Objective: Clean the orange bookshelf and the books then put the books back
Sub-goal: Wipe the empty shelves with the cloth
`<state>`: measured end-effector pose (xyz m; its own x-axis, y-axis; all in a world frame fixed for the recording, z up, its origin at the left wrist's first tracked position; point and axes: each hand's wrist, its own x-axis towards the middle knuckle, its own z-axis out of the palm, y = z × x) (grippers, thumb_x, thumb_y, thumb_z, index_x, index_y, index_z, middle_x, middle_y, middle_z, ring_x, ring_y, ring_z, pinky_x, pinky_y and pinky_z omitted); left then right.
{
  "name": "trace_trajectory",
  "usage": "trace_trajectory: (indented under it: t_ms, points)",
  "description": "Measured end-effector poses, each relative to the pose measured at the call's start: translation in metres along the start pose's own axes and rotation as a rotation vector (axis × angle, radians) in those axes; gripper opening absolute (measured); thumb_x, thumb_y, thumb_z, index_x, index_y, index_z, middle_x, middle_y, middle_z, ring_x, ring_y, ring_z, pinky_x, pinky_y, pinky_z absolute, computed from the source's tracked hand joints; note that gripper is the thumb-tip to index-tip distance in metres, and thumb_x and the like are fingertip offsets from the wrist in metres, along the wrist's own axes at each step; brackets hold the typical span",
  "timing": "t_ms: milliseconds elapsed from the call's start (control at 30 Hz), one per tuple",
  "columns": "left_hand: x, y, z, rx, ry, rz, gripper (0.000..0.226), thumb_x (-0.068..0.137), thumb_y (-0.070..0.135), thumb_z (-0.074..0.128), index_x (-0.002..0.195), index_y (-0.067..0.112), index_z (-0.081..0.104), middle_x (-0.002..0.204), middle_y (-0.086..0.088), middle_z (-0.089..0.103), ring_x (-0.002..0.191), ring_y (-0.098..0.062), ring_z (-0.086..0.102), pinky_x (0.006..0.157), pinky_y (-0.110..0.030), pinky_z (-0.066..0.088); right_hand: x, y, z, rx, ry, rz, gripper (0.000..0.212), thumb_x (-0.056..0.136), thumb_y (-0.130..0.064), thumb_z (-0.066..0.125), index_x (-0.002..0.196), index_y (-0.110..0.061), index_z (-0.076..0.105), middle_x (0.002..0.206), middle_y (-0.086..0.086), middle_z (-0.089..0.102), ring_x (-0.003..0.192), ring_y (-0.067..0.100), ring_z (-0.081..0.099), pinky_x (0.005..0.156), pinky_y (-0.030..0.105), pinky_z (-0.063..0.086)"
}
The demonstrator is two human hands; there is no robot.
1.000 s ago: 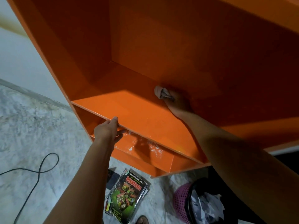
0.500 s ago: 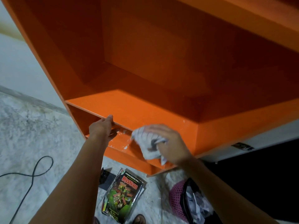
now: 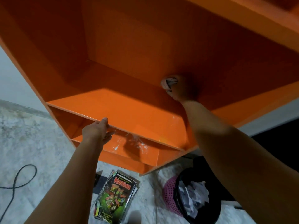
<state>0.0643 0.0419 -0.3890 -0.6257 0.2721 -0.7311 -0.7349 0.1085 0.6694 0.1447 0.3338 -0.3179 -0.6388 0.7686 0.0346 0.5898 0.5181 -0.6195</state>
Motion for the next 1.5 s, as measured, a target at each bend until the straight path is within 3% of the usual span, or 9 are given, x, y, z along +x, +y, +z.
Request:
trace_trajectory:
  t_ms: [200,367,567,733,900,1000,1133,1333,1500]
  points:
    - [0.006,-0.002,0.0,0.001,0.007,-0.006,0.037,0.097,0.027,0.059,0.128,0.007,0.056,0.092,-0.008,0.069,0.085,-0.019,0.07,0.077,-0.035,0.058,-0.012,0.05,0.034,-0.205,0.035,0.047,0.041,0.091,-0.02,0.047,0.129,-0.025,0.061,0.138,0.009,0.055,0.128,0.032,0.049,0.106,0.043,0.039]
    - [0.0,-0.001,0.004,-0.015,0.045,0.006,0.039,0.096,0.025,0.061,0.128,0.003,0.054,0.105,-0.016,0.068,0.09,-0.025,0.071,0.081,-0.038,0.058,-0.085,0.051,0.042,-0.264,0.165,0.05,0.034,0.088,-0.016,0.05,0.117,-0.016,0.069,0.12,0.01,0.068,0.113,0.03,0.059,0.098,0.034,0.042]
    - [0.004,0.001,-0.001,-0.016,0.024,-0.027,0.047,0.093,0.032,0.065,0.132,0.01,0.054,0.1,-0.011,0.073,0.082,-0.02,0.073,0.064,-0.031,0.058,-0.198,0.041,0.039,-0.118,0.124,-0.234,0.051,0.066,0.002,0.049,0.11,-0.009,0.072,0.113,0.004,0.071,0.107,0.02,0.062,0.097,0.02,0.04]
    - [-0.003,0.004,0.0,0.009,-0.005,-0.013,0.044,0.096,0.026,0.062,0.135,0.008,0.051,0.103,-0.011,0.071,0.081,-0.022,0.07,0.075,-0.037,0.057,-0.263,0.024,0.026,-0.115,-0.229,-0.337,0.053,0.066,0.0,0.041,0.106,-0.011,0.073,0.112,0.007,0.07,0.105,0.019,0.059,0.097,0.033,0.046]
    - [-0.004,0.006,-0.002,0.062,-0.01,-0.021,0.042,0.096,0.027,0.061,0.133,0.009,0.053,0.105,-0.011,0.072,0.085,-0.023,0.071,0.072,-0.036,0.056,-0.246,0.011,0.021,-0.083,0.115,-0.212,0.061,0.067,0.004,0.043,0.12,-0.014,0.069,0.121,0.005,0.063,0.112,0.017,0.049,0.095,0.017,0.036]
    - [-0.006,0.007,-0.002,0.089,-0.016,-0.023,0.039,0.097,0.027,0.059,0.132,0.01,0.053,0.102,-0.01,0.072,0.084,-0.023,0.071,0.073,-0.037,0.055,-0.208,0.001,0.017,-0.085,0.298,-0.103,0.06,0.074,0.005,0.047,0.127,-0.019,0.065,0.126,-0.002,0.06,0.116,0.015,0.045,0.097,0.023,0.039]
    - [-0.011,0.01,0.0,0.123,-0.012,-0.03,0.035,0.097,0.029,0.059,0.126,0.009,0.057,0.106,-0.008,0.073,0.084,-0.023,0.07,0.081,-0.036,0.056,-0.18,0.016,0.03,-0.215,0.211,0.125,0.057,0.088,-0.01,0.049,0.141,-0.032,0.049,0.139,-0.009,0.05,0.125,0.019,0.042,0.104,0.036,0.039]
    - [-0.014,0.012,0.0,0.193,-0.027,-0.022,0.025,0.1,0.027,0.054,0.115,0.007,0.056,0.115,-0.01,0.067,0.095,-0.028,0.065,0.09,-0.042,0.053,-0.211,0.038,0.07,-0.224,0.308,0.07,0.066,0.076,-0.004,0.049,0.138,-0.025,0.054,0.136,-0.003,0.055,0.116,0.024,0.051,0.098,0.04,0.045]
    - [-0.015,0.015,-0.007,0.257,-0.036,-0.027,0.027,0.098,0.027,0.058,0.112,0.004,0.059,0.115,-0.013,0.068,0.097,-0.03,0.067,0.086,-0.043,0.054,-0.29,0.02,0.095,0.053,0.18,-0.062,0.067,0.081,0.006,0.047,0.137,-0.03,0.055,0.135,-0.013,0.047,0.119,0.007,0.043,0.095,0.022,0.044]
